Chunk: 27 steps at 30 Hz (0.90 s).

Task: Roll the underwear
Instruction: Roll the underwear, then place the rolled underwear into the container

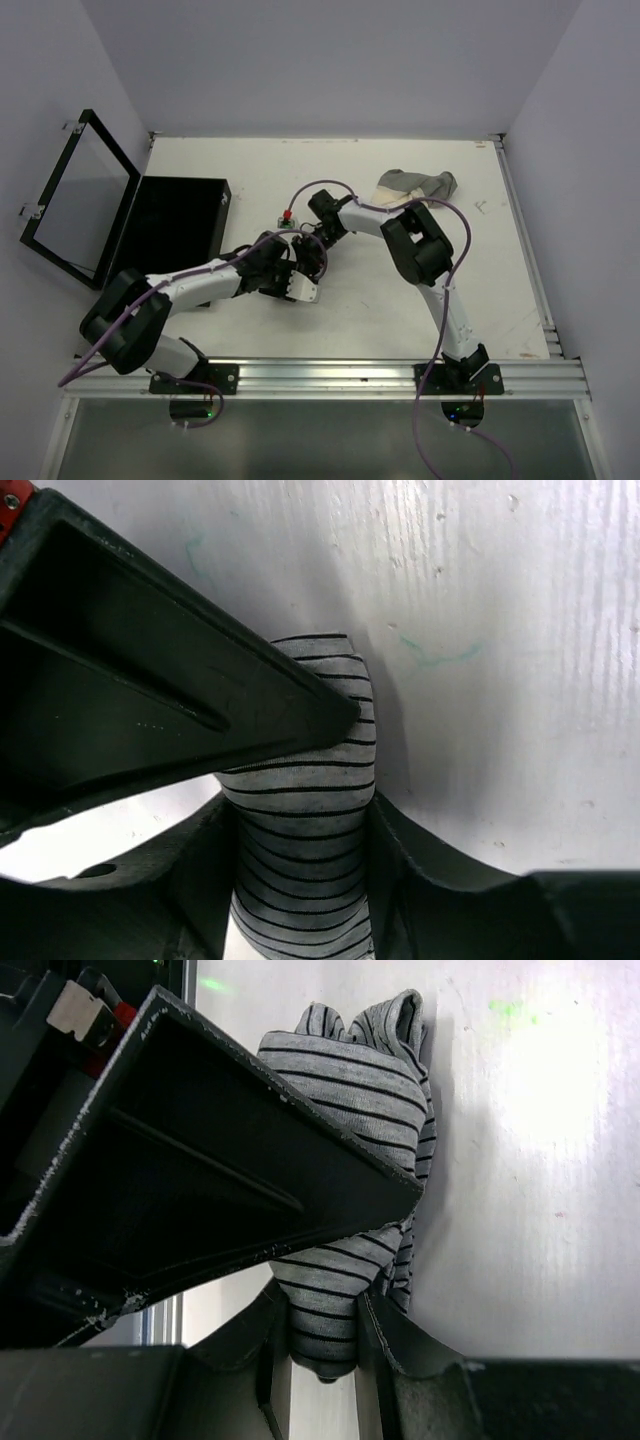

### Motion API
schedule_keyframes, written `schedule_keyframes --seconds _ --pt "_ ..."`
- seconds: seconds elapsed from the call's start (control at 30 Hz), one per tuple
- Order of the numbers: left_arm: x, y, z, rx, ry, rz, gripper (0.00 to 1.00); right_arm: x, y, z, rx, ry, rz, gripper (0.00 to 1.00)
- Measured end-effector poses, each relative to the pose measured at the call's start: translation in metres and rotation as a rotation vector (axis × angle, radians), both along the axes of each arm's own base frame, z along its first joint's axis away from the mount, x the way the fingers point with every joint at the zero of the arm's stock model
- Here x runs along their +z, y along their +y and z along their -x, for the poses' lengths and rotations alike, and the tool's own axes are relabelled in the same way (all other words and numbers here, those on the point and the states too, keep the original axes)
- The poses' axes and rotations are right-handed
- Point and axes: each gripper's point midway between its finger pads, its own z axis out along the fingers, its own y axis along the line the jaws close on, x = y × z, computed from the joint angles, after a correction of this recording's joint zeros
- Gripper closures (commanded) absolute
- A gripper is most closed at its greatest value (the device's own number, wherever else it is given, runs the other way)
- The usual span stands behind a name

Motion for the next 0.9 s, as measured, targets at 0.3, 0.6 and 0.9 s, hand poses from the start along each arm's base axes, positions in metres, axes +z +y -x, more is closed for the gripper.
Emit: schedule_keyframes --seconds 0.3,0.6,0.9 --pt "-0.004 -0.01 -0.006 -0.008 0.091 -0.052 1.0 0.002 -0.012 -0.005 -0.025 0.044 0.022 0.55" --pt "-0.005 -0.013 0.0 -0.019 0.142 -0.049 1.0 0.017 -0.061 -0.055 -0.182 0.108 0.077 0.34" --pt "0.021 0.005 0.0 0.143 0.385 0.011 1.0 0.068 -0.151 -0.126 -0.452 -0.041 0.107 0.01"
